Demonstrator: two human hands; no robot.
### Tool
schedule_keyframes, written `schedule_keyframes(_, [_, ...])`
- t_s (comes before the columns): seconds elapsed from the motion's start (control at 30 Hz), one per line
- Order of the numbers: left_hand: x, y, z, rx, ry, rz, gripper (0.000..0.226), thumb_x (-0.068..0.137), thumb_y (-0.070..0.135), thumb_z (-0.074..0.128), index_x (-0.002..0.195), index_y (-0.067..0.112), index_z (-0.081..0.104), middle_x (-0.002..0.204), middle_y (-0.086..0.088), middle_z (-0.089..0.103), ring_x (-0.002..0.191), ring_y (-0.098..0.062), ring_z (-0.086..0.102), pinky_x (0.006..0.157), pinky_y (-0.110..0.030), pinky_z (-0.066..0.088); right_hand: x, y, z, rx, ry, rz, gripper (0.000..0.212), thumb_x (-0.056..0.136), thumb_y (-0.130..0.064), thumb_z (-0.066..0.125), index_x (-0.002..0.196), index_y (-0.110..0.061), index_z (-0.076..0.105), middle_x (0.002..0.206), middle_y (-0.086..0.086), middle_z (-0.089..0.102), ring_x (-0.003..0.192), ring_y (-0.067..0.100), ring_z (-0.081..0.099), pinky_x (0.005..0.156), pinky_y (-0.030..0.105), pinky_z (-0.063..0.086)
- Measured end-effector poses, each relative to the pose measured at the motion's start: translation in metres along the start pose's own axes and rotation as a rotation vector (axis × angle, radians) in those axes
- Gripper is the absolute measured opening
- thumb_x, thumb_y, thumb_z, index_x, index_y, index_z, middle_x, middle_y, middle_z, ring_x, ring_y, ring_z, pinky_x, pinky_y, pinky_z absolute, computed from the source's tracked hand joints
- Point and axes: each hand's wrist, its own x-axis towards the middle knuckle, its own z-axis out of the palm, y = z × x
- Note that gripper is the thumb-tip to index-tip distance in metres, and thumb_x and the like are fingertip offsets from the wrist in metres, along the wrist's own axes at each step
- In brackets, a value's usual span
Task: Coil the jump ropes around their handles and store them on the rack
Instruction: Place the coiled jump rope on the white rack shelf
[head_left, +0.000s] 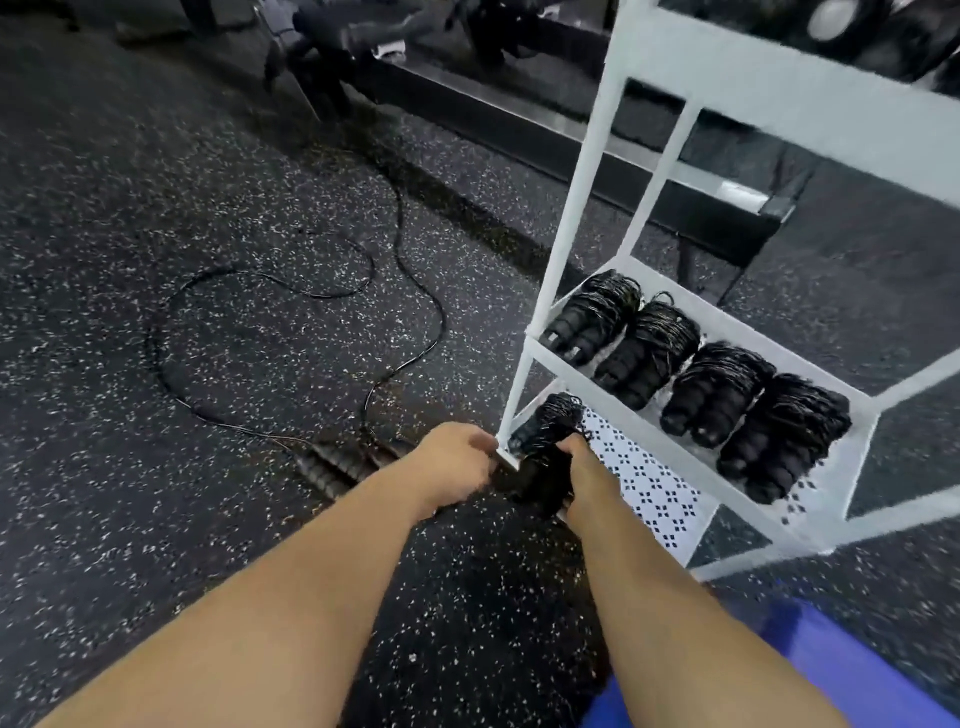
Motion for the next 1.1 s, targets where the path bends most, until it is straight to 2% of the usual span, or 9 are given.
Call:
schedule_keyframes(0.1, [0.022,-0.005,0.002,0.008,-0.023,0.021,0.04,0.097,-0.007,0.047,0.137,0.001,0.052,0.128,-0.017,0.061,0.085,-0.022,0.062,0.048,-0.014,0.041,0.034,-0.002,0.001,0.005,0.102,-0.002,0.052,0.069,-0.031,0.074,0.109,-0.003,0.056,0.095,0.014,0.063,0.075,0.029,0.061,0.063,0.036,0.054])
schedule_keyframes(0.27, [0.049,-0.023,0.006,0.034,-0.05,0.035,0.041,0.099,-0.004,0.047,0.137,0.01,0.054,0.125,-0.006,0.064,0.104,-0.018,0.063,0.053,-0.008,0.043,0.077,-0.002,0.0,0.032,0.212,-0.071,0.042,0.074,-0.028,0.072,0.103,-0.004,0.052,0.085,0.011,0.057,0.067,0.024,0.055,0.066,0.038,0.055])
schedule_keyframes(0.47, [0.067,-0.048,0.015,0.058,-0.109,0.048,0.043,0.097,0.0,0.052,0.136,0.017,0.054,0.119,0.003,0.065,0.085,-0.008,0.061,0.05,-0.008,0.044,0.113,0.004,-0.001,0.024,0.297,-0.095,0.031,0.078,-0.028,0.07,0.077,-0.009,0.046,0.103,0.015,0.061,0.092,0.027,0.063,0.09,0.049,0.054])
schedule_keyframes(0.6, [0.071,-0.054,0.02,0.06,-0.12,0.058,0.043,0.097,0.0,0.051,0.137,0.016,0.054,0.113,0.005,0.064,0.095,-0.013,0.065,0.058,-0.009,0.047,0.13,0.007,0.002,0.017,0.255,-0.117,0.039,0.08,-0.025,0.071,0.107,-0.003,0.054,0.104,0.014,0.061,0.073,0.022,0.058,0.074,0.04,0.056])
schedule_keyframes(0.7, [0.073,-0.058,0.022,0.044,-0.12,0.066,0.042,0.098,0.001,0.051,0.138,0.016,0.054,0.114,0.006,0.064,0.092,-0.009,0.067,0.057,-0.008,0.046,0.137,0.007,0.003,-0.015,0.205,-0.132,0.034,0.085,-0.022,0.068,0.111,-0.004,0.055,0.101,0.012,0.062,0.069,0.018,0.057,0.064,0.033,0.053])
schedule_keyframes(0.77, [0.072,-0.06,0.024,0.03,-0.132,0.065,0.04,0.099,0.002,0.051,0.137,0.015,0.054,0.115,0.005,0.064,0.077,0.001,0.061,0.052,-0.004,0.044,0.142,0.006,0.002,-0.022,0.182,-0.134,0.039,0.089,-0.023,0.066,0.122,-0.004,0.056,0.111,0.013,0.064,0.076,0.023,0.059,0.072,0.035,0.054])
schedule_keyframes(0.9, [0.071,-0.062,0.024,0.036,-0.133,0.069,0.04,0.1,0.005,0.051,0.138,0.018,0.054,0.119,0.005,0.065,0.095,-0.005,0.06,0.057,0.002,0.042,0.147,0.005,0.001,-0.141,0.201,-0.134,0.04,0.094,-0.034,0.058,0.124,-0.007,0.056,0.102,0.008,0.06,0.07,0.02,0.053,0.054,0.029,0.047])
schedule_keyframes(1.03, [0.074,-0.062,0.021,0.049,-0.103,0.07,0.038,0.099,0.006,0.053,0.135,0.018,0.057,0.121,0.003,0.066,0.075,0.002,0.054,0.053,-0.001,0.039,0.152,0.006,0.0,-0.172,0.232,-0.149,0.057,0.089,-0.045,0.058,0.134,-0.011,0.05,0.132,0.014,0.054,0.102,0.032,0.059,0.088,0.046,0.053])
schedule_keyframes(1.1, [0.075,-0.063,0.021,0.037,-0.103,0.064,0.04,0.098,0.004,0.053,0.135,0.018,0.057,0.12,0.002,0.067,0.073,0.002,0.055,0.055,-0.005,0.043,0.153,0.007,0.001,-0.153,0.258,-0.151,0.058,0.087,-0.043,0.058,0.134,-0.01,0.05,0.13,0.013,0.055,0.108,0.033,0.058,0.091,0.049,0.052])
